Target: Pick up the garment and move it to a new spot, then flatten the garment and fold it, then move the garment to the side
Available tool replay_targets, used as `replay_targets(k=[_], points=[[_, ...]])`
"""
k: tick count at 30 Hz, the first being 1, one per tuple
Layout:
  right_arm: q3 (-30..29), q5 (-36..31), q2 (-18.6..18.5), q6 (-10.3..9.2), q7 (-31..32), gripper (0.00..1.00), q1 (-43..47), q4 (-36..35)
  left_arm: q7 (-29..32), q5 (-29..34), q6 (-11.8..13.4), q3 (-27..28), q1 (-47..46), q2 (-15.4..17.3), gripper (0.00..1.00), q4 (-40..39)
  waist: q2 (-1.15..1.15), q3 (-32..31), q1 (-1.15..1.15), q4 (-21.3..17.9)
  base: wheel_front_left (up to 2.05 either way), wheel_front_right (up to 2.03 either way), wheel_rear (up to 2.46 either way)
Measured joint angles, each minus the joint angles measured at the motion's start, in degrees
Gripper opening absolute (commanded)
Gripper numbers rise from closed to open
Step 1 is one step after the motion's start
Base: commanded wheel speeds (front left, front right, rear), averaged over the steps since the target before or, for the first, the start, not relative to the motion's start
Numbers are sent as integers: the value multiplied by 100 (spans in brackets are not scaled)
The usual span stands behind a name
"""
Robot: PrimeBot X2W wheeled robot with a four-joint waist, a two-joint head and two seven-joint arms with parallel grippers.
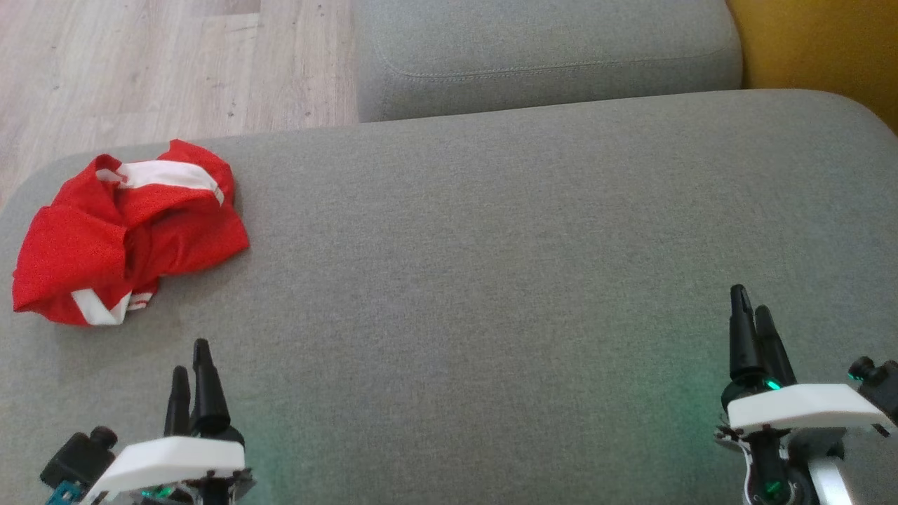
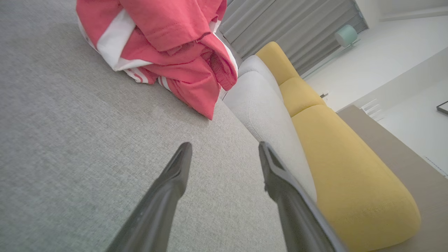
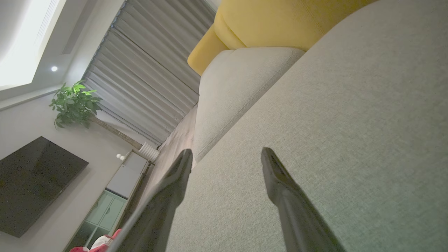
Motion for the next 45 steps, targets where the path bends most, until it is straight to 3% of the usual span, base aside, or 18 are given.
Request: replay_targets(k=[45], points=[[396, -3404, -60, 1, -721, 100, 33, -31, -724, 3325, 41, -264, 99, 232, 100, 410, 0, -21, 0, -39, 0, 0, 0]])
